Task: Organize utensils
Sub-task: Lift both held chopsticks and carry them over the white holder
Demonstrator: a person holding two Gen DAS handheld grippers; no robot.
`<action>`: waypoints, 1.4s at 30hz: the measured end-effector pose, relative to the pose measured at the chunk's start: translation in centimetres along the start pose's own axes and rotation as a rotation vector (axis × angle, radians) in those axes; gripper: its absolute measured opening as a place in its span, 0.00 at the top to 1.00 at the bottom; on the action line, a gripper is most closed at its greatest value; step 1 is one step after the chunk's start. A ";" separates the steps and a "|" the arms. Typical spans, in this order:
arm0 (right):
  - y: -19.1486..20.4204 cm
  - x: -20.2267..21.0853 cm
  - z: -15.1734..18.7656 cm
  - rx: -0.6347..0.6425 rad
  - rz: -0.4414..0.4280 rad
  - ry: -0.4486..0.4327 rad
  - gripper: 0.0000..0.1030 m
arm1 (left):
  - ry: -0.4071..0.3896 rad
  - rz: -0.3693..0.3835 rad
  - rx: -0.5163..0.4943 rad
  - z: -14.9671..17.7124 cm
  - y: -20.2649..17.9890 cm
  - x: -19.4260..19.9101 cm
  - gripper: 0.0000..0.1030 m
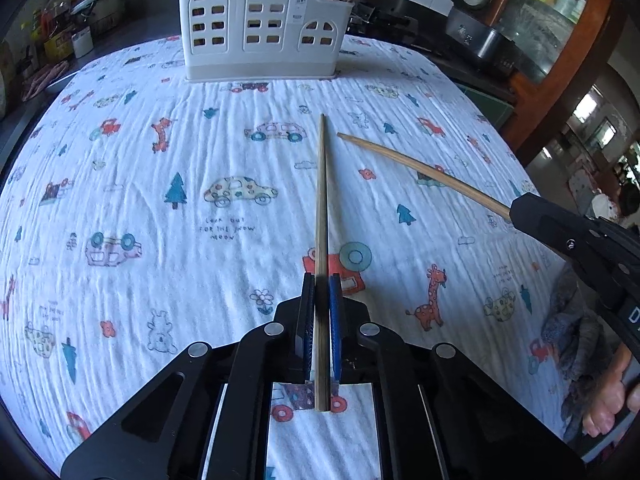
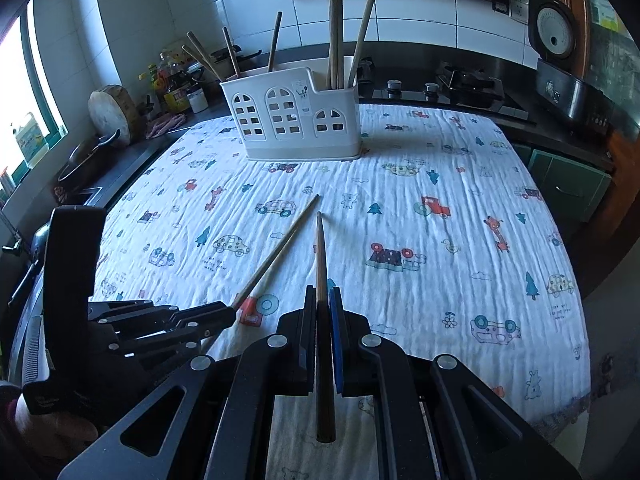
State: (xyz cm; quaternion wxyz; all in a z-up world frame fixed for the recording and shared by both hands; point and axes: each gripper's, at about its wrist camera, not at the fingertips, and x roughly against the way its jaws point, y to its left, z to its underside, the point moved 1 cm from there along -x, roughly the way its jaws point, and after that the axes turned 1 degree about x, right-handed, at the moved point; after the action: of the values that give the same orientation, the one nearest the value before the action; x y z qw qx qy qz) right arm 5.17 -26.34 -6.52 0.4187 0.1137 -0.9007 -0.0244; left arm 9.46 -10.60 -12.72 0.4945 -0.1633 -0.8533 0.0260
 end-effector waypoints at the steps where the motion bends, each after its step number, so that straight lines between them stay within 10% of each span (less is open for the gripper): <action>1: 0.1 0.1 -0.1 0.003 0.002 -0.003 0.94 | -0.018 -0.005 -0.010 -0.3 0.2 0.6 0.94; 20: 1.5 0.6 -4.8 0.047 0.019 -0.082 0.93 | -0.176 0.026 -0.120 -7.1 3.1 7.3 0.94; 42: 3.8 2.5 -18.2 0.130 -0.001 -0.155 0.94 | -0.233 0.062 -0.262 -16.2 4.6 11.4 0.94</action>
State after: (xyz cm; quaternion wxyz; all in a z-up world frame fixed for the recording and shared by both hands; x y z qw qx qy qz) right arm 16.73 -22.27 7.63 0.3397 0.1388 -0.9299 0.0252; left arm 19.21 -4.64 4.15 0.3655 -0.2487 -0.8955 -0.0514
